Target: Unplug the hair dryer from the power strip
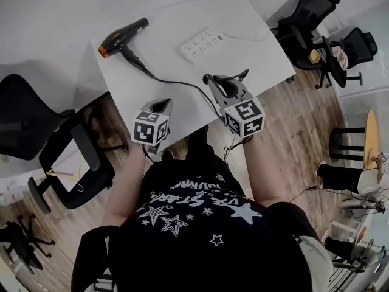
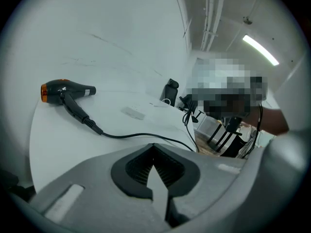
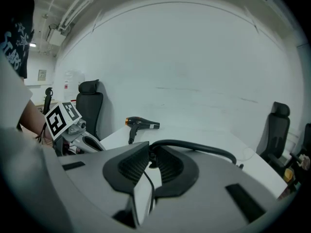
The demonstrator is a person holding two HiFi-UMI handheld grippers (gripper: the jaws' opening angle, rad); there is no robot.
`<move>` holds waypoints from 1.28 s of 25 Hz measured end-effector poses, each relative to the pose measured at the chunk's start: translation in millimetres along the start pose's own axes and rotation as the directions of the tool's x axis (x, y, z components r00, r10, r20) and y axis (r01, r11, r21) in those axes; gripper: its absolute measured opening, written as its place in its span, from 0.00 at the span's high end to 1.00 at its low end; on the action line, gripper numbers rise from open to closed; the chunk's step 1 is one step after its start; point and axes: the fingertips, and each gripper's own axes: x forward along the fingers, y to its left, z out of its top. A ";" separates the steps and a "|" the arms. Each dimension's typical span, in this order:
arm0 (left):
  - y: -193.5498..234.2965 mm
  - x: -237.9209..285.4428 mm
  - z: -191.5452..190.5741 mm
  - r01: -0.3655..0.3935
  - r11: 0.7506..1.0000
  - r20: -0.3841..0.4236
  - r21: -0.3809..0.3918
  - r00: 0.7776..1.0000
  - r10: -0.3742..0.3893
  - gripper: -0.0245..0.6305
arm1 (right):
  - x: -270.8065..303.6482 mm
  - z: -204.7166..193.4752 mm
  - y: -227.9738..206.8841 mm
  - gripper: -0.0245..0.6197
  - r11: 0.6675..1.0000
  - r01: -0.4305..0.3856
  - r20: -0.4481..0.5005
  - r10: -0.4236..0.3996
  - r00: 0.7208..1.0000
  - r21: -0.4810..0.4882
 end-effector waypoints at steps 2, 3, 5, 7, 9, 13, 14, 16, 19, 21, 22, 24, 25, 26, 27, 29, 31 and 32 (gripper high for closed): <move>2.0 -4.8 -6.2 0.011 1.000 -0.001 -0.017 1.000 -0.011 0.95 | -3.0 -4.1 4.7 0.88 1.000 0.012 -0.007 -0.011 1.000 0.021; 2.1 -6.0 -9.0 0.019 1.000 -0.004 -0.022 1.000 -0.019 0.95 | -6.0 -6.9 5.3 0.88 0.999 0.025 -0.010 -0.024 1.000 0.034; 0.7 -6.6 -13.9 0.037 0.999 -0.015 -0.031 0.999 -0.037 0.95 | -14.2 -13.7 4.0 0.88 0.996 0.060 -0.018 -0.059 0.998 0.058; -0.8 -7.0 -16.9 0.046 0.998 -0.021 -0.040 0.999 -0.047 0.95 | -21.5 -19.6 0.4 0.88 0.993 0.088 -0.022 -0.087 0.996 0.080; -2.2 -8.4 -17.8 0.048 0.998 -0.017 -0.051 0.999 -0.049 0.95 | -27.7 -24.2 -3.5 0.88 0.989 0.103 -0.022 -0.101 0.995 0.102; -8.1 -9.9 -19.0 0.044 0.997 0.000 -0.071 0.999 -0.044 0.95 | -38.3 -33.4 -8.4 0.88 0.982 0.109 -0.009 -0.109 0.994 0.157; -11.1 -9.6 -19.3 0.041 0.997 0.001 -0.067 0.999 -0.041 0.95 | -41.0 -35.9 -8.8 0.88 0.980 0.108 -0.003 -0.109 0.994 0.170; -20.4 -7.9 -19.1 0.039 0.998 0.004 -0.056 0.999 -0.039 0.95 | -47.1 -40.4 -8.9 0.88 0.978 0.104 0.008 -0.107 0.994 0.179; -38.7 -6.8 -22.6 0.042 0.998 -0.002 -0.050 0.999 -0.043 0.95 | -58.8 -44.9 -6.3 0.88 0.978 0.093 0.025 -0.099 0.995 0.189; -52.7 -10.1 -27.1 0.039 0.998 -0.008 -0.048 0.999 -0.039 0.95 | -70.8 -47.0 -3.7 0.88 0.977 0.085 0.037 -0.094 0.995 0.198; -60.4 -12.9 -29.1 0.036 0.998 -0.007 -0.047 0.999 -0.037 0.95 | -77.9 -47.9 -2.6 0.88 0.976 0.082 0.042 -0.092 0.995 0.200; -75.0 -19.8 -32.8 0.030 0.999 -0.001 -0.042 1.000 -0.031 0.95 | -92.3 -50.7 -1.1 0.88 0.976 0.079 0.049 -0.090 0.995 0.204; -81.1 -23.5 -34.5 0.026 0.999 0.003 -0.039 1.000 -0.026 0.95 | -99.1 -52.3 -0.3 0.88 0.975 0.078 0.050 -0.090 0.995 0.206; -86.6 -27.4 -36.5 0.021 0.999 0.007 -0.038 1.000 -0.021 0.95 | -105.7 -54.2 1.0 0.88 0.975 0.077 0.052 -0.090 0.995 0.207; -91.3 -31.5 -39.0 0.015 0.999 0.011 -0.039 1.000 -0.015 0.95 | -112.1 -56.3 3.0 0.88 0.976 0.075 0.053 -0.087 0.995 0.205; -98.5 -39.6 -44.2 -0.001 0.999 0.019 -0.041 1.000 0.001 0.95 | -123.2 -60.9 7.7 0.88 0.978 0.069 0.055 -0.081 0.995 0.197; -104.4 -47.4 -48.4 -0.018 0.999 0.027 -0.042 0.999 0.019 0.95 | -132.0 -65.6 11.8 0.88 0.978 0.065 0.057 -0.078 0.995 0.197; -108.0 -51.1 -50.2 -0.025 0.999 0.031 -0.043 0.999 0.026 0.95 | -136.3 -67.9 13.5 0.88 0.977 0.064 0.058 -0.077 0.995 0.203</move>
